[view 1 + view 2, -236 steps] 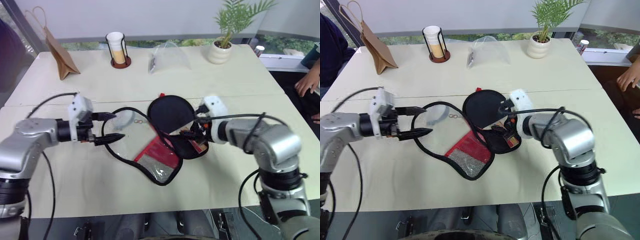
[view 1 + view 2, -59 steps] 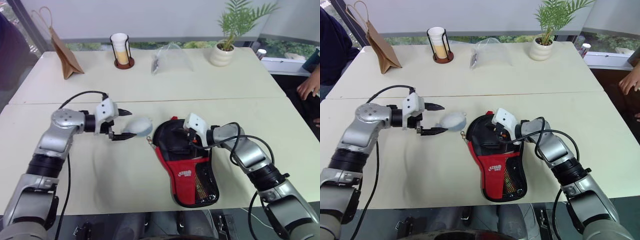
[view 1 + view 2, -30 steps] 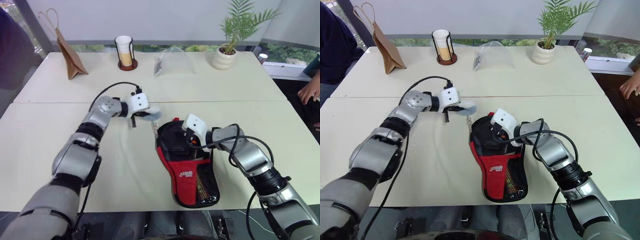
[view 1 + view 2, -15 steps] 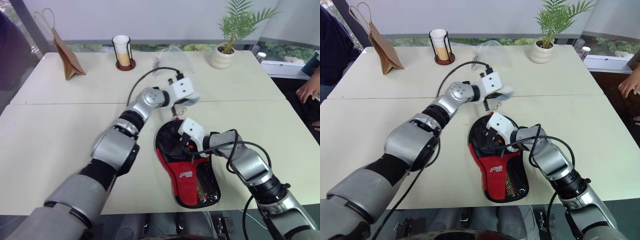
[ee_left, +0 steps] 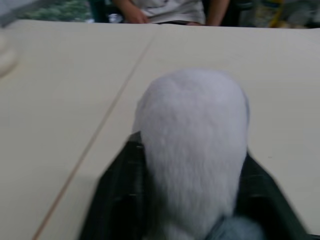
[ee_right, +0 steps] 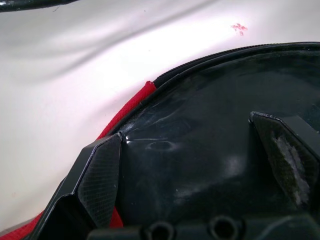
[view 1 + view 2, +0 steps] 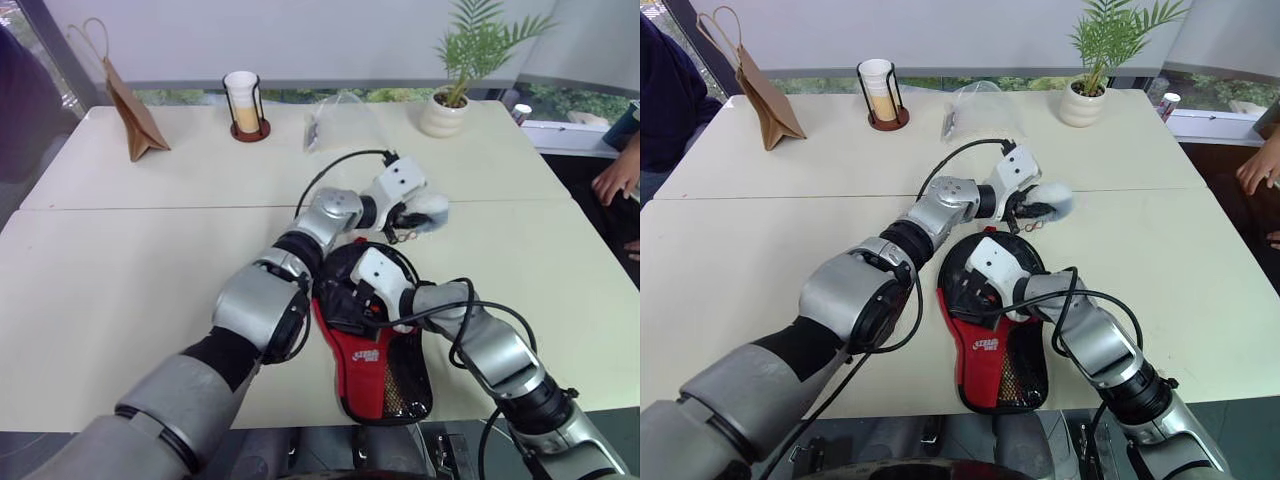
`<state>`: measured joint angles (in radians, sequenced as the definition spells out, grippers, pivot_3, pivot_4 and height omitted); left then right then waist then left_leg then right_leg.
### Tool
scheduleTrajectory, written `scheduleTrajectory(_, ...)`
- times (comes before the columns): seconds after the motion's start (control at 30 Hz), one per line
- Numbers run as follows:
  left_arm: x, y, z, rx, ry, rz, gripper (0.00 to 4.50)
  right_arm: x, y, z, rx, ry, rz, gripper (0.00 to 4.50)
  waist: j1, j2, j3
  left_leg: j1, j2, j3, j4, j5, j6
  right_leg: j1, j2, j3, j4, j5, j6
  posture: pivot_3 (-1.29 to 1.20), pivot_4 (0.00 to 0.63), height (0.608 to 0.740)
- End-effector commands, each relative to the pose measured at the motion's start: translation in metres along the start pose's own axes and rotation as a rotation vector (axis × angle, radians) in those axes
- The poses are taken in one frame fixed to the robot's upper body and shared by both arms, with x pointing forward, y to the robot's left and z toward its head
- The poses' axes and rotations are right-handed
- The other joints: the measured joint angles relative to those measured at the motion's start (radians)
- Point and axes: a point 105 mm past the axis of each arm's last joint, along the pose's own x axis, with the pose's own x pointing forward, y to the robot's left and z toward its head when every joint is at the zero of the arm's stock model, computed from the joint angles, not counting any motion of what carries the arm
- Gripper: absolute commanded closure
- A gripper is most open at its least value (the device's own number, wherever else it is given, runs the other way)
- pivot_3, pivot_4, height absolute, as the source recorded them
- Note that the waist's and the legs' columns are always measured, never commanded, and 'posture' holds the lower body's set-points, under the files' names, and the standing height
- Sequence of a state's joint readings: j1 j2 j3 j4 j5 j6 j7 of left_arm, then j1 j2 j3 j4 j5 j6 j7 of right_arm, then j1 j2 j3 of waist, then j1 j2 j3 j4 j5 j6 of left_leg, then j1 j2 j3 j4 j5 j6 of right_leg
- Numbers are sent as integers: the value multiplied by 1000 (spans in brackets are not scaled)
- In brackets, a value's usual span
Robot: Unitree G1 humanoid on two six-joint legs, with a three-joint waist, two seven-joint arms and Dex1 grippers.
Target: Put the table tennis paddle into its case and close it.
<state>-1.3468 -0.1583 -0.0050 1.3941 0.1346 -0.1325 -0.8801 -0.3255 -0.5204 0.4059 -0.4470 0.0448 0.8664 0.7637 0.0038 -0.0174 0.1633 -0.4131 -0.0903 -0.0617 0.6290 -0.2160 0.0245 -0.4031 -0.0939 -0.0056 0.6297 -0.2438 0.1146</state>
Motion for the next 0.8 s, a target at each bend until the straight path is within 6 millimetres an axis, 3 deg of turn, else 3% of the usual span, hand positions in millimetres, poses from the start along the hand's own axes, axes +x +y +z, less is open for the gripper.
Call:
scheduleTrajectory(0.03,-4,-4,18,25,-33,-91,504,18,42,-51,119,189,178,0,-1,1,0,0,0,0,0,0,0,0,0,0,0,0,0,0,150,734)
scheduleTrajectory(0.07,-5,-4,18,24,-37,-100,77,18,40,-51,115,189,175,0,-1,1,0,0,0,0,0,0,0,0,0,0,0,0,0,0,150,734)
scheduleTrajectory(0.27,-20,16,31,-53,-115,-27,77,17,26,-45,88,168,159,0,-8,1,0,0,0,0,0,0,0,0,0,0,0,0,0,0,150,734)
scheduleTrajectory(0.4,-50,44,37,-119,-178,59,77,13,11,-35,54,140,127,0,-18,1,0,0,0,0,0,0,0,0,0,0,0,0,0,0,150,734)
scheduleTrajectory(0.6,-98,59,10,81,-59,40,77,-9,-16,0,19,31,48,0,-13,1,0,0,-1,0,0,0,0,-1,0,0,0,0,0,0,150,734)
scheduleTrajectory(0.8,-130,41,-19,181,-20,-125,77,-48,-48,47,74,-140,-54,0,-10,1,1,-11,-2,0,3,0,0,-10,-3,1,1,3,-2,0,150,734)
